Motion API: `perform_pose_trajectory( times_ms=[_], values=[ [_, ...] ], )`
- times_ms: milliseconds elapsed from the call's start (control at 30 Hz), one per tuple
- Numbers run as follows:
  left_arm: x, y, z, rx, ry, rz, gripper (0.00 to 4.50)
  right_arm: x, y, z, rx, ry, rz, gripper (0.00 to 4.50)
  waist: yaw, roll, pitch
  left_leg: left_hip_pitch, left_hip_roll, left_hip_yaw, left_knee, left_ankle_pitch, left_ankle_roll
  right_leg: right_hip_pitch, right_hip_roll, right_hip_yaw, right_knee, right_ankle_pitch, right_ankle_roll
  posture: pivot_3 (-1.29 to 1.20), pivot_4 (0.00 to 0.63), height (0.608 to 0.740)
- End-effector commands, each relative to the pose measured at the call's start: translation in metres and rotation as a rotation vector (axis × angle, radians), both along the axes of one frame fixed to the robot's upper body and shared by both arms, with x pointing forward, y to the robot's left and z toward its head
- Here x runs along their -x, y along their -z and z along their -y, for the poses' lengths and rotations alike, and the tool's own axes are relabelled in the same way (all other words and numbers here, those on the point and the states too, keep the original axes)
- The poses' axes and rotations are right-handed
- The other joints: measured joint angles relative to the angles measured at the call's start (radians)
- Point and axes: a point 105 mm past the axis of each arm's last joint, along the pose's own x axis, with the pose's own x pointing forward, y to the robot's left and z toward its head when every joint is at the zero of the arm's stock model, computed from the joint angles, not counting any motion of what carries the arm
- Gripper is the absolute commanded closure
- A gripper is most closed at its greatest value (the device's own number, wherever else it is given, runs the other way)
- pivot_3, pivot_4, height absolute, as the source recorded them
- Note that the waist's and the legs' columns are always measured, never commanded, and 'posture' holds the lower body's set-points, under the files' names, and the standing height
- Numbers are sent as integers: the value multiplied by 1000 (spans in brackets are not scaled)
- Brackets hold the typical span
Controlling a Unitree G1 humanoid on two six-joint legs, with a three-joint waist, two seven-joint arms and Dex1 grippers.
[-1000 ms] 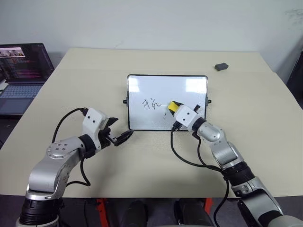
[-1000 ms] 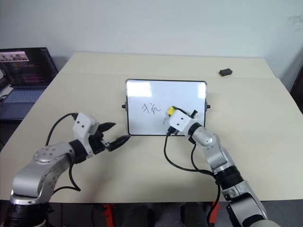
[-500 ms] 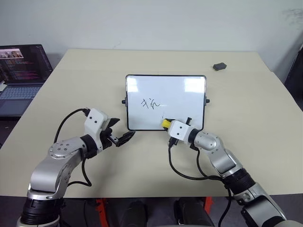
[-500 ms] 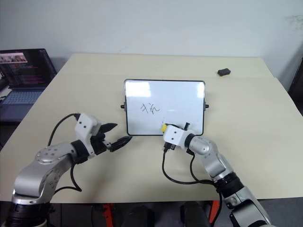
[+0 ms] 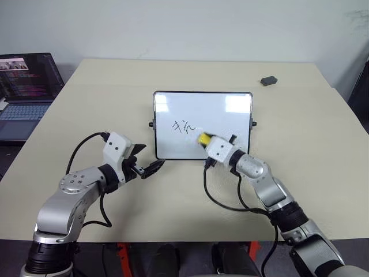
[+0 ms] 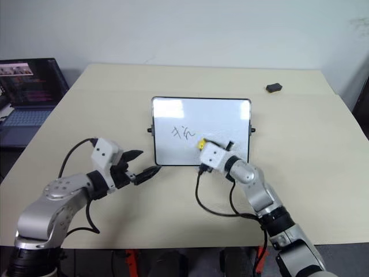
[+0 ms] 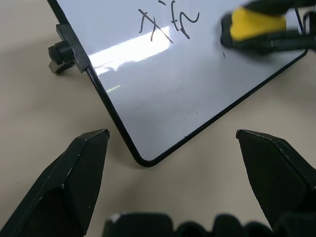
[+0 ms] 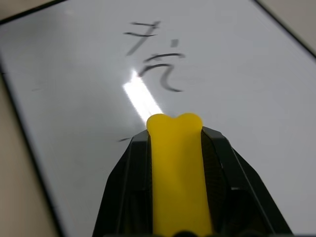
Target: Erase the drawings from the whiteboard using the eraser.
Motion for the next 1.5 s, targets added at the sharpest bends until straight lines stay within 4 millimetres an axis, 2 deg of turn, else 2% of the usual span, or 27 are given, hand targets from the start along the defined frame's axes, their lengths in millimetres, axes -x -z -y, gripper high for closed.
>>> perform_pose_trajectory(
  times_ms=[33, 133, 333, 467, 533, 767, 900, 1000, 1100, 1267, 1400, 1500],
  values=[
    [-1, -14, 8, 11, 24, 57, 0, 10, 11, -1, 48, -48, -62, 3503, 0, 0, 0, 0, 0, 0, 0, 0, 0, 0, 0, 0, 0, 0, 0, 0, 150, 740],
    [-1, -14, 9, 11, 27, 58, 0, 7, 5, -1, 33, -32, -36, 3503, 0, 0, 0, 1, 0, 0, 1, 0, 0, 1, 0, 0, 1, 0, 0, 0, 150, 740],
    [-1, -13, 9, 12, 29, 54, 0, -6, -29, 5, -88, 37, 67, 3504, 0, 0, 0, 1, 0, 0, 1, 0, 0, 0, 0, 0, 1, 0, 0, 0, 150, 740],
    [-2, -13, 7, 15, 16, 61, 0, 0, -41, 9, -238, 32, -21, 3504, 0, 0, 0, 0, 0, 0, 0, 0, 0, 0, 0, 0, 0, 0, 0, 0, 150, 740],
    [-4, -15, 3, 19, -18, 83, 0, 7, -42, 11, -293, 12, -89, 3504, 1, 0, 0, -1, 0, -1, 0, 0, 0, 0, 0, 0, 0, 0, 0, 0, 150, 740],
    [-4, -17, -4, 47, -75, 107, 0, 31, -48, 45, -386, -14, -222, 3504, 3, 0, 0, -1, 0, -1, 0, 0, 0, 0, 0, 0, -1, 0, 0, 0, 150, 740],
    [-3, -18, -10, 60, -116, 126, 0, 44, -38, 74, -386, 28, -281, 3504, 4, 0, 0, -1, 0, -1, 0, 0, 0, 0, 0, -1, -1, 0, 0, 0, 150, 740],
    [-3, -18, -12, 66, -126, 134, 0, 51, -23, 85, -335, 60, -304, 3504, 4, 0, 0, -1, 0, -1, 0, 0, 0, 0, 0, -1, -1, 0, 0, 0, 150, 740],
    [-4, -19, -10, 71, -117, 139, 0, 57, -12, 86, -269, 60, -297, 3504, 1, 0, 0, 0, 0, 0, 0, 0, 0, 0, 0, 0, 0, 0, 0, 0, 150, 740],
    [-8, -31, -9, 83, -95, 183, 0, 57, -8, 81, -211, 41, -242, 3504, 2, 0, 0, 0, 0, 0, 0, 0, 0, 1, 0, 0, 0, 0, 0, 0, 150, 740],
    [-14, -49, -6, 137, -92, 262, 0, 55, -15, 72, -196, 19, -142, 3504, 3, 0, 0, 0, 0, 0, 0, 0, 0, 1, 0, 0, 0, 0, 1, 0, 150, 740],
    [-15, -48, -6, 129, -88, 252, 0, 44, -31, 61, -223, 20, -24, 3504, -1, 0, 0, 0, 0, 0, 0, 0, 0, 1, 0, 0, 0, 0, 1, 0, 150, 740]
  ],
)
